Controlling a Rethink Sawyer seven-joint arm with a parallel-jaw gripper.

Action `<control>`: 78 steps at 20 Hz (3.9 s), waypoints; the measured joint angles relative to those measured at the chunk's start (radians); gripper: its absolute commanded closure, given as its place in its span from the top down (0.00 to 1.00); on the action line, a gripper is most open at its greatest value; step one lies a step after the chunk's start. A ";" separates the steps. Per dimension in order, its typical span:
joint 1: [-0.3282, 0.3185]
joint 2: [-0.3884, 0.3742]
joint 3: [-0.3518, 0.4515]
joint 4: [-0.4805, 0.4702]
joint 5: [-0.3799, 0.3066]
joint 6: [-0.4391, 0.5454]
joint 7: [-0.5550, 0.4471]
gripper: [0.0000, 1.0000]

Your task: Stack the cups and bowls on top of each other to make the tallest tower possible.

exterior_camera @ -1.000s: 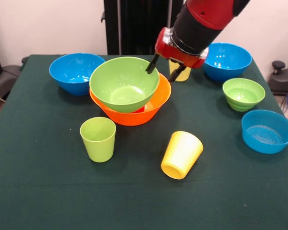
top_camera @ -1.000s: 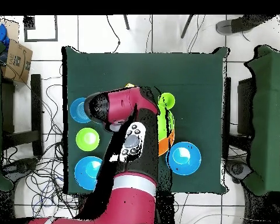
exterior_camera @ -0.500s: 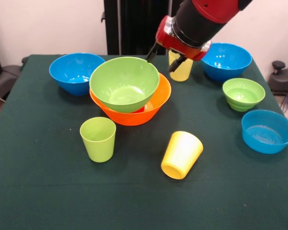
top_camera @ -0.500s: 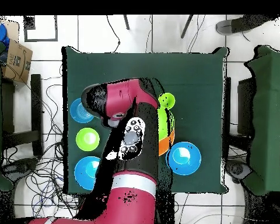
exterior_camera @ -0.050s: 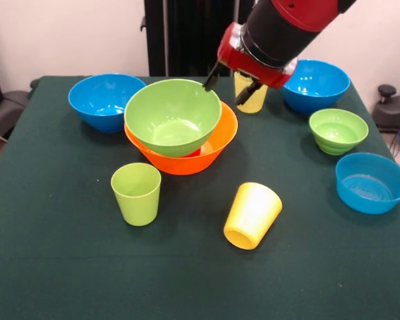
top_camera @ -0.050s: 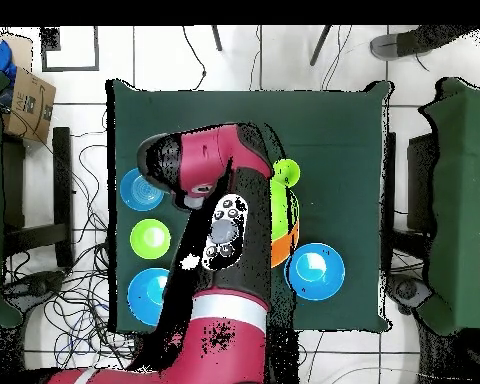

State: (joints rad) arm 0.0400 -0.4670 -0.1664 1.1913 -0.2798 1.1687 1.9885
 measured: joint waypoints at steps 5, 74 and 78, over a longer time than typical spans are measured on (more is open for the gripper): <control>-0.004 0.057 0.003 -0.069 0.004 -0.069 0.000 1.00; -0.085 0.540 -0.093 -0.857 0.081 0.182 0.000 1.00; -0.086 0.518 -0.114 -0.814 0.081 0.182 0.000 1.00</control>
State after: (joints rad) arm -0.0456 0.0507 -0.2803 0.3768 -0.1987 1.3505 1.9885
